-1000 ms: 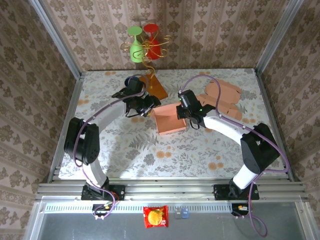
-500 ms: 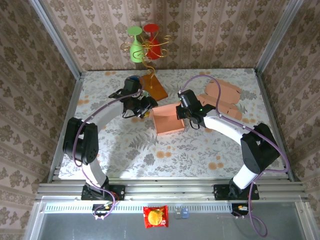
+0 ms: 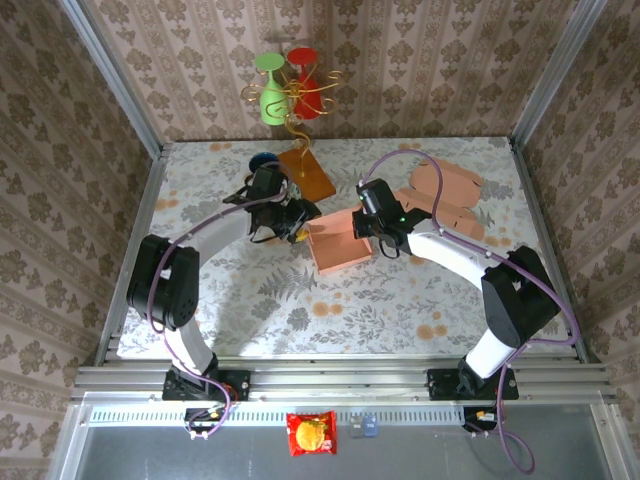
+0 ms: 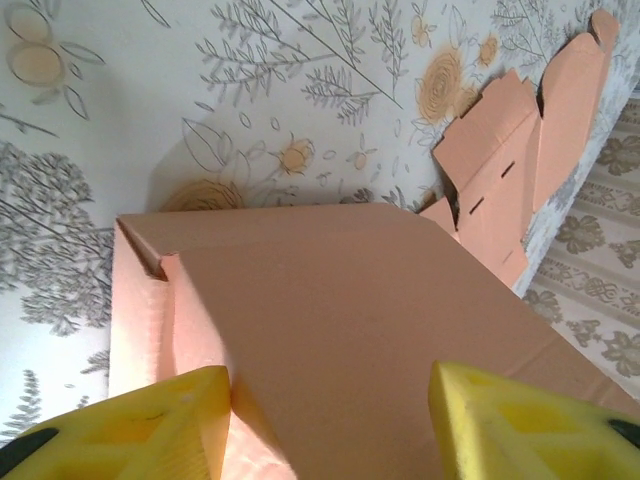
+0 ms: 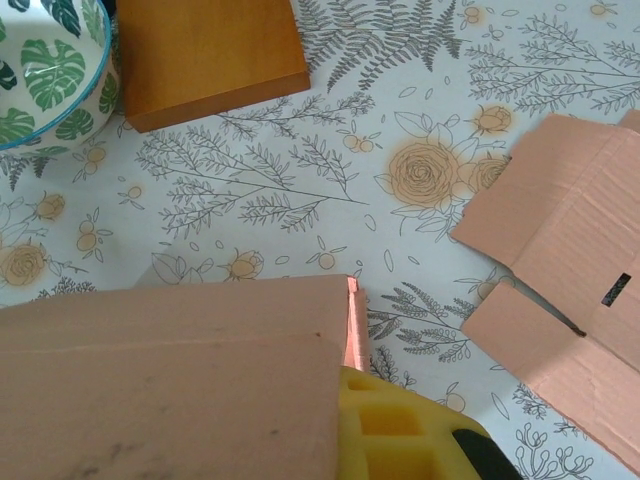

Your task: Fold the paper box

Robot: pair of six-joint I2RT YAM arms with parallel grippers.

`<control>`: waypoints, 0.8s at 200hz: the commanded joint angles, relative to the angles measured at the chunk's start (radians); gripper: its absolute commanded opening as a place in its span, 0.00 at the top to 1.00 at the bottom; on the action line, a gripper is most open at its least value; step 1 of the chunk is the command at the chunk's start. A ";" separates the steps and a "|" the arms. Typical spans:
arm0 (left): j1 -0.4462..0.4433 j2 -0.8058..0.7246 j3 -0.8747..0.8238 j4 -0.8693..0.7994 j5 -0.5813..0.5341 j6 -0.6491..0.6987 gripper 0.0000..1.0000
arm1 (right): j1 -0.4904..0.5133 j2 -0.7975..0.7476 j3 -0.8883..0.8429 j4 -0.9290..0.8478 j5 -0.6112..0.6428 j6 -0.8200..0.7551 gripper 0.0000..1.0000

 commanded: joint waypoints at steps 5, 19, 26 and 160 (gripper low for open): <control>-0.012 -0.055 -0.007 0.072 0.025 -0.094 0.47 | -0.002 -0.004 0.043 -0.044 -0.018 0.027 1.00; -0.015 -0.061 0.000 0.071 0.020 -0.101 0.47 | -0.006 -0.008 0.054 -0.060 -0.020 0.039 1.00; -0.015 -0.064 -0.001 0.070 0.019 -0.104 0.47 | -0.008 -0.010 0.056 -0.062 -0.021 0.040 1.00; -0.020 -0.029 -0.085 0.165 -0.047 0.043 0.63 | -0.004 -0.067 -0.169 0.194 -0.055 -0.011 1.00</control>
